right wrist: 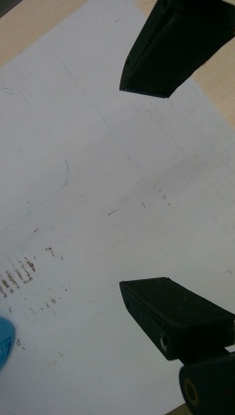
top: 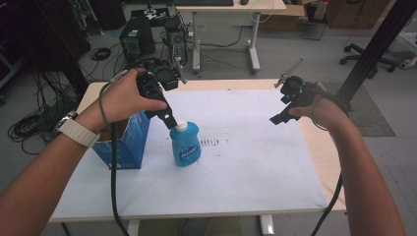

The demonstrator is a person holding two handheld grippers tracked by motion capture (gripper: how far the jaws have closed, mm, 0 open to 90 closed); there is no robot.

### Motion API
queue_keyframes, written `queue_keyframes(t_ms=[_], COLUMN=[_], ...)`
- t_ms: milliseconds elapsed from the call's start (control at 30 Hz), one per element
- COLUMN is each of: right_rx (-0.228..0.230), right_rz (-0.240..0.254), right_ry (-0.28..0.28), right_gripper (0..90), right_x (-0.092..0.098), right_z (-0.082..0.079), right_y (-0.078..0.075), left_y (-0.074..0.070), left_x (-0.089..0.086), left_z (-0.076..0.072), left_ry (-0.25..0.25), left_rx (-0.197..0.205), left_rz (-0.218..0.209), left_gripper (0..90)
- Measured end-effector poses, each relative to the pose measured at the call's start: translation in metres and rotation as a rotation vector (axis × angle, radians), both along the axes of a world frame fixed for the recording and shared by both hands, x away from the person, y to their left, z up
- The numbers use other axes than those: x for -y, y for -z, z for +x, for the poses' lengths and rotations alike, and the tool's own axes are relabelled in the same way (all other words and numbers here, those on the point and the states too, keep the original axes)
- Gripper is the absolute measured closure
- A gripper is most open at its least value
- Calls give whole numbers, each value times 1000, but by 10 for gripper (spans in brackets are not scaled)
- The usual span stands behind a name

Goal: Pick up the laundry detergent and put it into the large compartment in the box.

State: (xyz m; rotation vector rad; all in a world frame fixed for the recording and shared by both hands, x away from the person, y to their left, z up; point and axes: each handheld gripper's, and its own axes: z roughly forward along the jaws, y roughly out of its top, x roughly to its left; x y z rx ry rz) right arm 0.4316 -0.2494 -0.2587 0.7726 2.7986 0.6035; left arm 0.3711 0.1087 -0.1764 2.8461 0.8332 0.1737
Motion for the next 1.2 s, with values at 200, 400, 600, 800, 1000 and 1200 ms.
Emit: queue_keyframes(t_ms=[200,400,600,800,1000,1200], right_rx=[3,0,2,0,-4,-6], right_rz=[1,3,5,5,4,5], right_ry=[-5,-5,-8,-7,-10,-14], right_gripper=[80,80,80,80,82,82], right_x=[0,0,0,0,-1,-2], right_z=[0,0,-1,-1,-1,0], right_y=[1,1,1,1,2,2], left_y=[3,8,11,12,15,17], left_x=[6,12,15,16,17,20], left_z=[3,5,7,8,10,12], left_ry=[-9,-31,-45,-52,-68,-77], left_rx=[-13,-28,-28,-27,-28,-29], left_rz=[5,7,1,-7,-10,-10], left_gripper=[81,81,89,94,90,91])
